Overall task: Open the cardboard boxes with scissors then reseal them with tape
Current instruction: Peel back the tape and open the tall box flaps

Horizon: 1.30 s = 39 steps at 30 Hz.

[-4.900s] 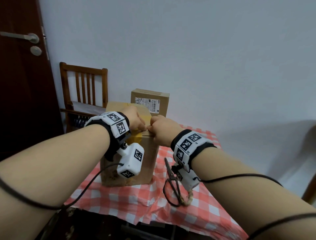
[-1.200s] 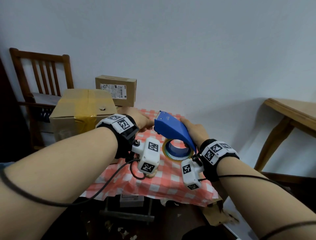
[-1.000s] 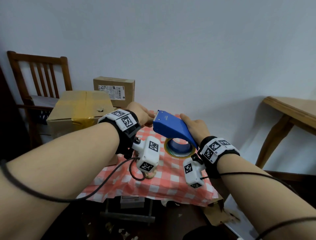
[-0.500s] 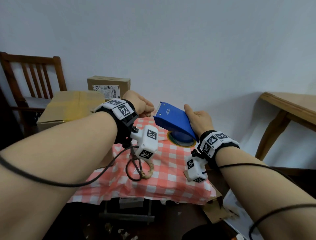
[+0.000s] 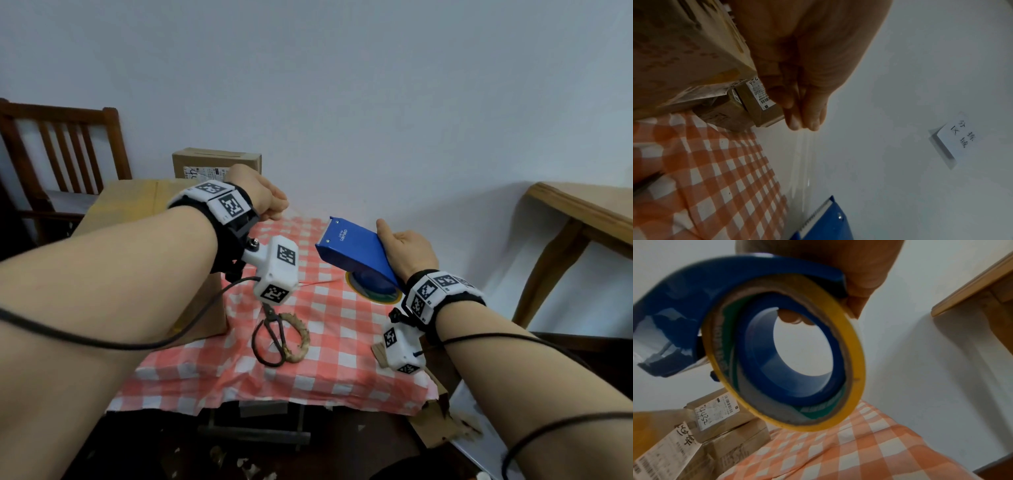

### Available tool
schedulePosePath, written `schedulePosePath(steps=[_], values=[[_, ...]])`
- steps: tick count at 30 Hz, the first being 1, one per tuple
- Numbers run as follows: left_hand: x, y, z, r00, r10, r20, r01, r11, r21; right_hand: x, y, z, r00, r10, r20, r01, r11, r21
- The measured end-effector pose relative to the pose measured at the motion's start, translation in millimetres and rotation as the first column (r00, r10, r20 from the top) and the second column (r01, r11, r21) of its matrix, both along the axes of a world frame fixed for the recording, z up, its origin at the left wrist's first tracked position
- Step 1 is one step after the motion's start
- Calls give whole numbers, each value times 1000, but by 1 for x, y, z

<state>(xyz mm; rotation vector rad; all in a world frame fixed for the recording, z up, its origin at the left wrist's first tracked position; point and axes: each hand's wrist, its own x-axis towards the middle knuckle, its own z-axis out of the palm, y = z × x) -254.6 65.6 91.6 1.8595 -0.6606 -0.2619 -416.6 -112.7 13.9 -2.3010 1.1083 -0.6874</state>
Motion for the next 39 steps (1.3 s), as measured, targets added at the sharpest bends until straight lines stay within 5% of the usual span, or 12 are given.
schedulePosePath(steps=[5,9,11,15,18,22,27,30,32,35,37,39], values=[[-2,-11,-9,974,16,225,-22,999,24,14,6,4,987,-76,-142,69,996,-55],[-15,-18,-10,836,-94,541,7,987,160,32,10,15,979,-109,-171,96,992,-83],[-18,-20,-2,812,-87,577,53,996,75,30,7,12,959,-130,-251,109,989,-99],[1,-12,19,875,-58,481,70,997,-7,35,3,-12,959,-105,-263,125,990,60],[4,-11,15,974,-73,215,69,997,27,50,5,-22,974,4,-228,39,982,183],[1,-11,8,989,-149,-19,150,987,64,68,11,-43,876,109,-470,-80,993,82],[6,-5,3,981,-174,-81,182,977,114,71,14,-64,748,145,-648,-181,983,11],[6,-3,1,976,-184,-118,199,972,127,70,17,-51,854,184,-486,-171,983,71],[3,-1,3,972,-192,-134,210,969,133,73,21,-32,971,210,-110,-182,958,222],[-4,1,8,962,-218,-165,245,955,167,77,33,-1,875,161,456,-441,651,617],[-8,3,10,960,-217,-177,247,954,170,74,41,14,800,161,578,-573,489,658],[-10,7,11,964,-201,-174,228,962,151,69,51,23,772,218,596,-621,459,636]])
